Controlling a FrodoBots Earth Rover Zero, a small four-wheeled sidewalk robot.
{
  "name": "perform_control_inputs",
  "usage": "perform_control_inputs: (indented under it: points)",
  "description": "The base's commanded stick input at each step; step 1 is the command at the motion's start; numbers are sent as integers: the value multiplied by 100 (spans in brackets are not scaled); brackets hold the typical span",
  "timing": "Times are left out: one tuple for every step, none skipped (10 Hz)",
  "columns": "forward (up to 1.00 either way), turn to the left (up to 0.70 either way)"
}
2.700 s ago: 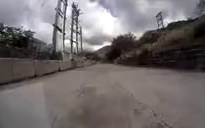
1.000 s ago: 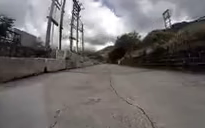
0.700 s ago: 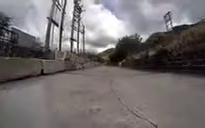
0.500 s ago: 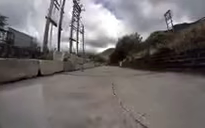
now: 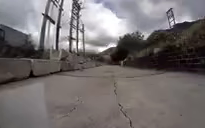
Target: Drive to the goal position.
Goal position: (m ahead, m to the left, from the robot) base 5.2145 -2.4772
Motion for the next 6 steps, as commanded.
perform_control_inputs:
  points:
    - [100,0]
    - [100,0]
    - [100,0]
    - [100,0]
    - [100,0]
    - [100,0]
